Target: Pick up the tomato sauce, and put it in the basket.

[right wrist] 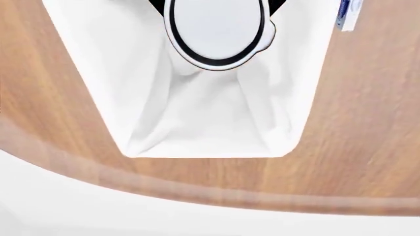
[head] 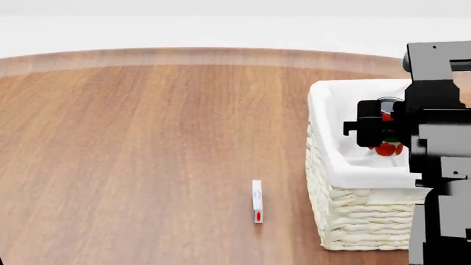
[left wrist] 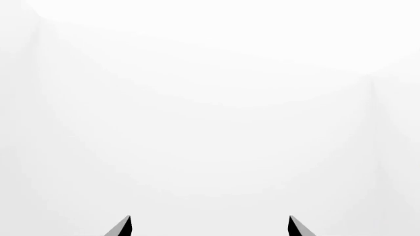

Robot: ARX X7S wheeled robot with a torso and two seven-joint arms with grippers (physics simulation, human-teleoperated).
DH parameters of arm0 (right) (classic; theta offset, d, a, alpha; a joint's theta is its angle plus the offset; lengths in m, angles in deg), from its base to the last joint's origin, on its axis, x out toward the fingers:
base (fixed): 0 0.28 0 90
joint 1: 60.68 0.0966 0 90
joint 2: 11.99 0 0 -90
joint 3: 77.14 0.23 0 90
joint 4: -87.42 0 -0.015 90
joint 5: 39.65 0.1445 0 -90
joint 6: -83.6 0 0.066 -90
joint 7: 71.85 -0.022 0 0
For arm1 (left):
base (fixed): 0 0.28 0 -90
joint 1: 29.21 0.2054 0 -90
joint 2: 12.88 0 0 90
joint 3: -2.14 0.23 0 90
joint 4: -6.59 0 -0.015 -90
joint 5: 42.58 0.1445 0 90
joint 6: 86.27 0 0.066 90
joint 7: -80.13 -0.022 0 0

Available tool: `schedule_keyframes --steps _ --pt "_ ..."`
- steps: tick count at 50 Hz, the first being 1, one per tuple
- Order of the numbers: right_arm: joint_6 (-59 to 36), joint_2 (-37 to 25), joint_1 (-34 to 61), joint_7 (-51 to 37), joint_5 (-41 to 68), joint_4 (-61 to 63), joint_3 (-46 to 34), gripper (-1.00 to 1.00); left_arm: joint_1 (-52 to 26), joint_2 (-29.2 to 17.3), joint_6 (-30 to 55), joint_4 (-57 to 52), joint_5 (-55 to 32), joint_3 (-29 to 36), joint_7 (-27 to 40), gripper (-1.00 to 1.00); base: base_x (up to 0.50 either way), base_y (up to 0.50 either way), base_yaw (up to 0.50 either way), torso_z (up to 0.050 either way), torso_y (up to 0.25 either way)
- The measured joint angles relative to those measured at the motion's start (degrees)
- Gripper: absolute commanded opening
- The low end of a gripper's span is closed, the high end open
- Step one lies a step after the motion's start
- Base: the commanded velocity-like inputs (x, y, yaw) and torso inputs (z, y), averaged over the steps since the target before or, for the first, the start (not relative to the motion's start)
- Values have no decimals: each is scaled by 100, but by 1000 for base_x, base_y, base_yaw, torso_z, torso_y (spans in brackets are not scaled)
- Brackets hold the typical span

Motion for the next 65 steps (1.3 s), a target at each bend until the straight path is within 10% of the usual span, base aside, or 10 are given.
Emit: schedule_keyframes --steps 53,54,65 --pt "993 119 -547 -216 -153 0 503 -100 6 -90 -56 59 -3 -8 78 100 0 0 0 0 0" --pt "1006 122 -550 -217 -153 0 508 100 4 -92 -55 58 -4 -9 80 100 0 0 0 0 0" --pt "1150 121 -553 -250 -239 2 528 100 4 -108 -52 48 -3 2 98 100 0 0 0 0 0"
